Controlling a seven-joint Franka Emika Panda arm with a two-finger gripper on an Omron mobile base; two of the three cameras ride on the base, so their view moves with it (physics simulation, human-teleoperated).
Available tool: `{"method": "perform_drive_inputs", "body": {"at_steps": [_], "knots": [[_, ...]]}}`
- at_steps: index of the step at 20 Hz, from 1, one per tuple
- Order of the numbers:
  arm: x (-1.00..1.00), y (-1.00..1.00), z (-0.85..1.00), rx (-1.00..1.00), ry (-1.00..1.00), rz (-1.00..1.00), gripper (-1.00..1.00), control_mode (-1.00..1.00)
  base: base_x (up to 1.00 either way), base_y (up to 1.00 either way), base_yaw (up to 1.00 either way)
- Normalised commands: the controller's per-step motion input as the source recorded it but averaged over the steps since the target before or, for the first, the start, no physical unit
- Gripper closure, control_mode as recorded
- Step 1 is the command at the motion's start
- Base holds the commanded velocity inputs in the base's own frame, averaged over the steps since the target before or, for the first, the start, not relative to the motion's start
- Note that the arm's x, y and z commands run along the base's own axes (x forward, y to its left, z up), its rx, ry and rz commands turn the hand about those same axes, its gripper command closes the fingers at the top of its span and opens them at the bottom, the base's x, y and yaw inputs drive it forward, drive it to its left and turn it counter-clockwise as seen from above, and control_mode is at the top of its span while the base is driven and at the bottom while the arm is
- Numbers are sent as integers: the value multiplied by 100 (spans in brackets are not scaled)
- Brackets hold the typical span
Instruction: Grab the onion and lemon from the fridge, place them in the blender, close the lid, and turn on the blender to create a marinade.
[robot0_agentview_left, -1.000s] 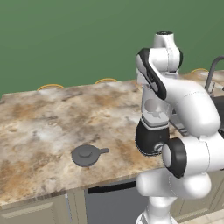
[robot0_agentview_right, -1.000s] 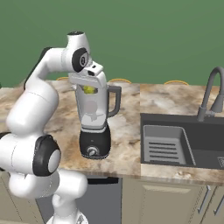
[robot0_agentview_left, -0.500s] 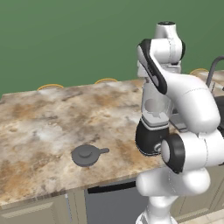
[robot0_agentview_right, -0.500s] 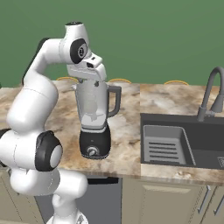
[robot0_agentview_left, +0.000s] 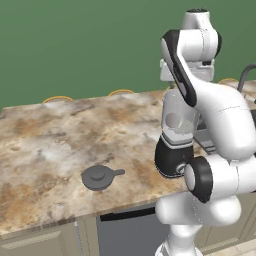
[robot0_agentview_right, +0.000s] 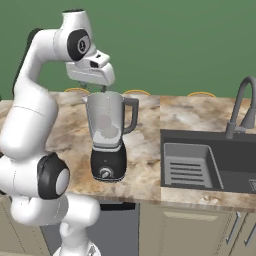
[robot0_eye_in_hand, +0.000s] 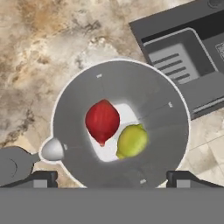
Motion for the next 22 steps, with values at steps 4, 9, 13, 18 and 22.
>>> {"method": "perform_drive_inputs", "body": {"at_steps": [4,9,13,18,22], "knots": [[-100,41,16,0,-3,1,-100,-100,0,0,0],[-100,73,1,0,-2,9,-100,-100,0,0,0],[-100,95,-1,0,0,16,-100,-100,0,0,0],[-84,98,-8,-2,0,21,-100,-100,0,0,0],[-46,94,-26,-6,11,24,-100,-100,0,0,0]]}}
